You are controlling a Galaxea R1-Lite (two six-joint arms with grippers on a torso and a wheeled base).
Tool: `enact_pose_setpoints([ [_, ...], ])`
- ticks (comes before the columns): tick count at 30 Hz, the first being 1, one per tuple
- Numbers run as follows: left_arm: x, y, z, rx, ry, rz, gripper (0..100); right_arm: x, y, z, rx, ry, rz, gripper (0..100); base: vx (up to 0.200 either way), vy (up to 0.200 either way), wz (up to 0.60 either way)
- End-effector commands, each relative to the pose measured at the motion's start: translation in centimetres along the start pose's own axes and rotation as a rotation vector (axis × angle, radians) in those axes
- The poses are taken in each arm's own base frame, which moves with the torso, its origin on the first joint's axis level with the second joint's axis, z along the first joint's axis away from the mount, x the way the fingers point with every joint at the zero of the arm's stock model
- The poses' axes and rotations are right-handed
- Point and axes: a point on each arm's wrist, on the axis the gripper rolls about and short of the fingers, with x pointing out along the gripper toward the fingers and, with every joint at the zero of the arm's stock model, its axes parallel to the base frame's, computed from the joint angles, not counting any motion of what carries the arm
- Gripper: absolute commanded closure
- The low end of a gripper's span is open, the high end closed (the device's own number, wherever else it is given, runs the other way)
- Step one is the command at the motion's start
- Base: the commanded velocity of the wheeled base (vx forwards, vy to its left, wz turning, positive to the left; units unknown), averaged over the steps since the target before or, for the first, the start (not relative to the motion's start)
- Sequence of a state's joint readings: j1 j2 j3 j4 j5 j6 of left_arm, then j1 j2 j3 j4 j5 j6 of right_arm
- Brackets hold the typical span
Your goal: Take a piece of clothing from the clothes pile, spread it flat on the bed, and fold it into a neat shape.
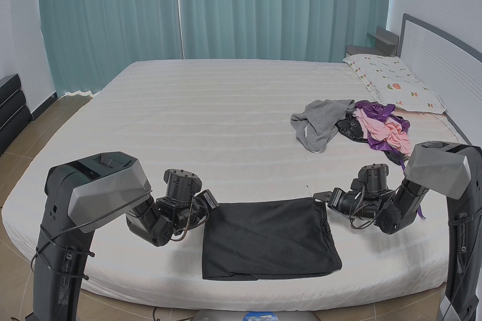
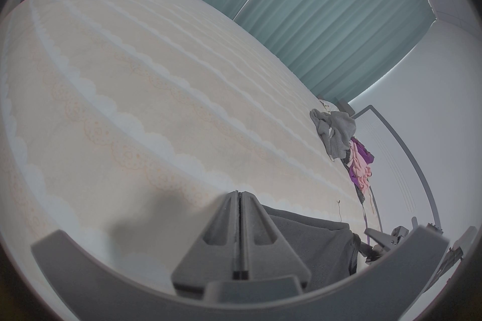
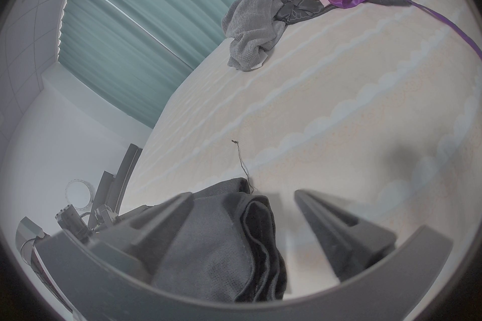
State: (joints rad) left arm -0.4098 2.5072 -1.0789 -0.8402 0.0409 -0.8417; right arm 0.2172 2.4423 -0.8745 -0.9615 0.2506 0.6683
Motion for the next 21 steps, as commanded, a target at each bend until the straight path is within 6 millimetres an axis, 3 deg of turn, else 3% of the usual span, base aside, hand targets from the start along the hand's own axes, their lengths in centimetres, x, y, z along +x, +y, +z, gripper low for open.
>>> enact_pose_setpoints([
  [1, 0.0, 0.0, 0.0, -0.001, -0.001, 0.000, 100, 0.1, -0.2, -0.2, 0.000, 0.006, -0.003, 100, 0.000, 0.000, 0.00],
  [21, 0.2, 0.2, -0.1, 0.001, -0.016, 0.020, 100, -0.1, -1.1, 0.9, 0.019, -0.029, -0.016, 100, 0.000, 0.000, 0.00],
])
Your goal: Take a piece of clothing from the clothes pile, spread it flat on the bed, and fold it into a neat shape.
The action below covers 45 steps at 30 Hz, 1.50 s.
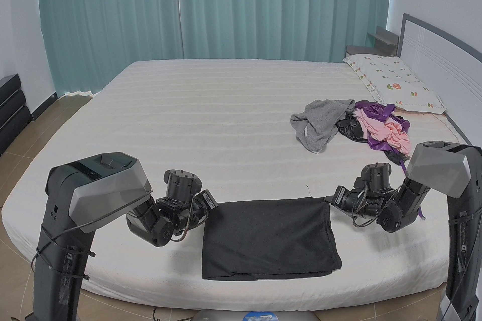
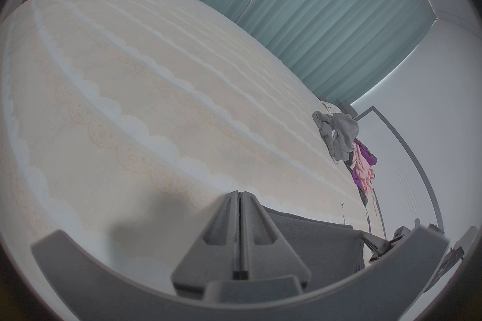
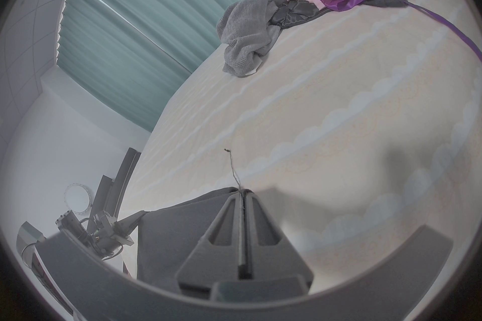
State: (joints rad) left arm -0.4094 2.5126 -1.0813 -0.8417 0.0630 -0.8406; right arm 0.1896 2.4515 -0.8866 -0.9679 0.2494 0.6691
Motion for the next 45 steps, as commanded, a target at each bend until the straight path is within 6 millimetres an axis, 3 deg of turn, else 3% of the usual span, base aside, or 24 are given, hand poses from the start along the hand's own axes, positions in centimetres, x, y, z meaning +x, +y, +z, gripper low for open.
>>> enact_pose_setpoints([
  [1, 0.1, 0.1, -0.1, 0.000, -0.004, 0.007, 100, -0.1, -0.2, 0.2, 0.006, -0.003, -0.006, 100, 0.000, 0.000, 0.00],
  [13, 0.1, 0.1, 0.0, -0.003, -0.009, 0.010, 100, 0.0, -0.4, 0.1, 0.005, 0.003, -0.008, 100, 0.000, 0.000, 0.00],
  [14, 0.1, 0.1, 0.0, -0.003, -0.009, 0.010, 0, 0.0, -0.4, 0.0, 0.005, 0.005, -0.008, 100, 0.000, 0.000, 0.00],
  [15, 0.1, 0.0, 0.0, -0.003, -0.008, 0.009, 0, 0.0, -0.3, -0.1, 0.003, 0.007, -0.007, 0, 0.000, 0.000, 0.00],
  [21, 0.0, 0.0, 0.1, -0.012, -0.011, 0.007, 0, -0.4, 0.1, 0.1, 0.011, 0.011, 0.008, 0, 0.000, 0.000, 0.00],
  [26, -0.8, 0.1, 0.7, -0.087, -0.016, 0.009, 0, -2.3, 0.9, 0.4, 0.046, 0.019, 0.041, 0, 0.000, 0.000, 0.00],
  [31, -3.7, 0.4, 2.2, -0.208, -0.002, 0.002, 0, -5.1, 1.0, -1.1, 0.055, 0.079, 0.032, 0, 0.000, 0.000, 0.00],
  [32, -5.0, 0.7, 2.2, -0.231, 0.025, 0.001, 0, -6.3, 0.9, -1.7, 0.057, 0.104, 0.037, 0, 0.000, 0.000, 0.00],
  [34, -6.1, 1.0, 1.8, -0.236, 0.046, 0.012, 0, -7.1, 0.8, -2.2, 0.062, 0.119, 0.035, 0, 0.000, 0.000, 0.00],
  [35, -7.6, 1.5, 1.3, -0.241, 0.070, 0.029, 0, -8.4, 0.3, -3.5, 0.071, 0.155, 0.013, 0, 0.000, 0.000, 0.00],
  [37, -8.8, 2.6, 0.2, -0.248, 0.096, 0.041, 0, -9.7, 0.0, -5.0, 0.069, 0.183, 0.002, 0, 0.000, 0.000, 0.00],
  [41, -10.1, 3.2, -0.7, -0.260, 0.067, -0.015, 0, -11.4, -0.6, -6.6, 0.067, 0.178, 0.011, 0, 0.000, 0.000, 0.00],
  [45, -10.4, 3.2, -0.8, -0.285, 0.042, -0.055, 0, -11.1, -0.4, -8.6, 0.043, 0.215, 0.022, 0, 0.000, 0.000, 0.00],
])
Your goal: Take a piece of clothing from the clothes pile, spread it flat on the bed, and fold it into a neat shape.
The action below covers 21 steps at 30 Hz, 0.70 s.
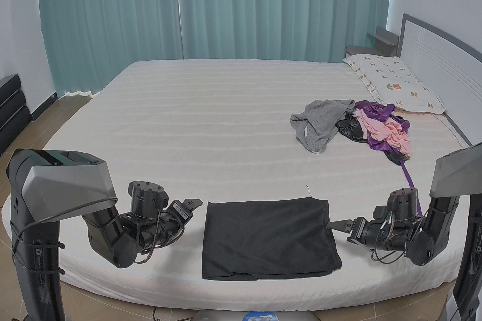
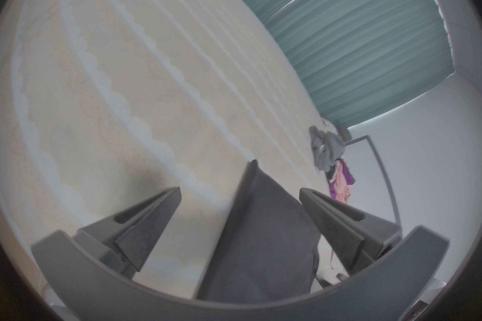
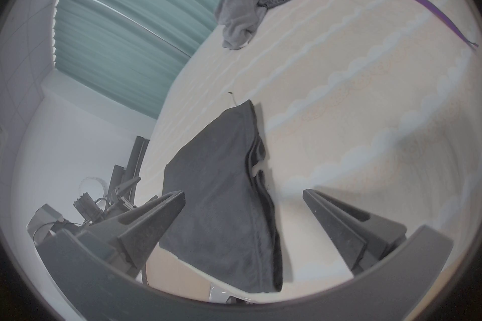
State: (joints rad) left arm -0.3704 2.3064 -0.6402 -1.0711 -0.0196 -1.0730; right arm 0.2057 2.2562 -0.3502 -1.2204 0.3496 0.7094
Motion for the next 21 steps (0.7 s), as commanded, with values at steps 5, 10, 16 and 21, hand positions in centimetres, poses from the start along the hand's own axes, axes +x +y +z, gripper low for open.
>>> enact_pose_setpoints([
  [5, -2.2, 0.4, -0.5, -0.031, -0.002, -0.034, 0, -0.9, -0.3, -3.4, -0.014, 0.081, -0.014, 0, 0.000, 0.000, 0.00],
  [10, -2.2, 0.4, -0.5, -0.029, -0.004, -0.036, 0, -0.9, -0.3, -3.5, -0.015, 0.086, -0.015, 0, 0.000, 0.000, 0.00],
  [16, -2.2, 0.4, -0.5, -0.027, -0.003, -0.035, 0, -1.0, -0.3, -3.9, -0.017, 0.097, -0.020, 0, 0.000, 0.000, 0.00],
  [21, -2.1, 0.3, -0.5, -0.027, -0.003, -0.036, 0, -1.2, -0.4, -4.7, -0.047, 0.129, -0.032, 100, 0.000, 0.000, 0.00],
])
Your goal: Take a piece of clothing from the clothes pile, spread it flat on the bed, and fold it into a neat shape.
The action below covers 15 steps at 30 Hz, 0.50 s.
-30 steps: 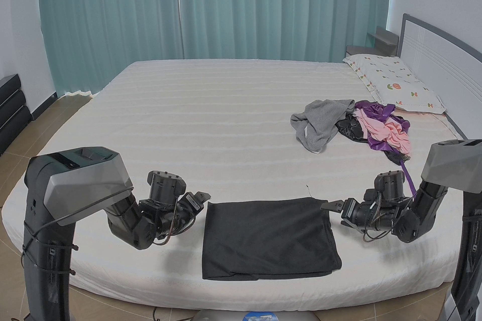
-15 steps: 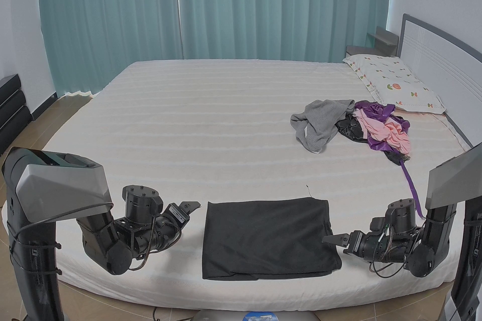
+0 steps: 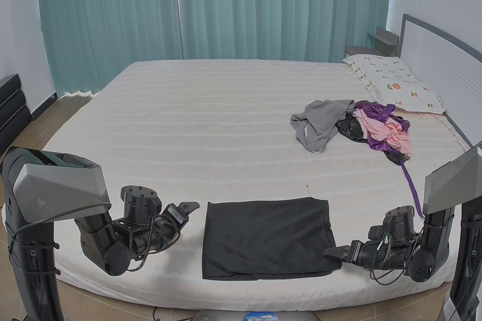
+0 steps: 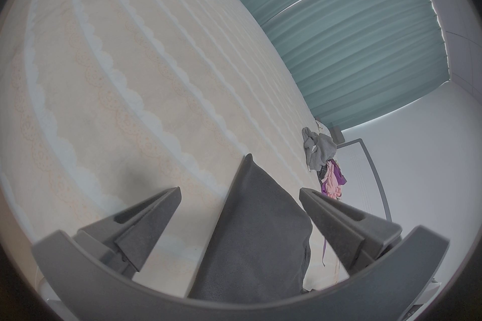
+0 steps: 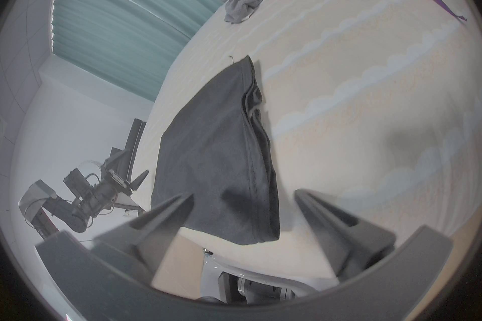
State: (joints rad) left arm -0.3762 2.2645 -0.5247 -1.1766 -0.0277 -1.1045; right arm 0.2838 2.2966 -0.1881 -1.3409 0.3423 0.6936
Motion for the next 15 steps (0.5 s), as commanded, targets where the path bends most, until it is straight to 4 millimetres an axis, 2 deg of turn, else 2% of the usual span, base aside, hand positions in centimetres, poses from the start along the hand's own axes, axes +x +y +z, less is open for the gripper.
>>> enact_pose_setpoints([
  [1, 0.0, 0.0, 0.0, 0.000, -0.001, -0.001, 0, 0.0, -0.1, -0.6, -0.013, 0.025, -0.011, 100, 0.000, 0.000, 0.00],
  [6, 0.0, 0.0, 0.0, -0.002, 0.000, -0.002, 0, -0.7, -0.5, -1.2, -0.066, 0.048, -0.033, 100, 0.000, 0.000, 0.00],
  [15, 0.0, 0.0, 0.0, -0.002, 0.000, -0.002, 0, -1.6, -0.6, -0.5, -0.067, 0.006, -0.027, 100, 0.000, 0.000, 0.00],
])
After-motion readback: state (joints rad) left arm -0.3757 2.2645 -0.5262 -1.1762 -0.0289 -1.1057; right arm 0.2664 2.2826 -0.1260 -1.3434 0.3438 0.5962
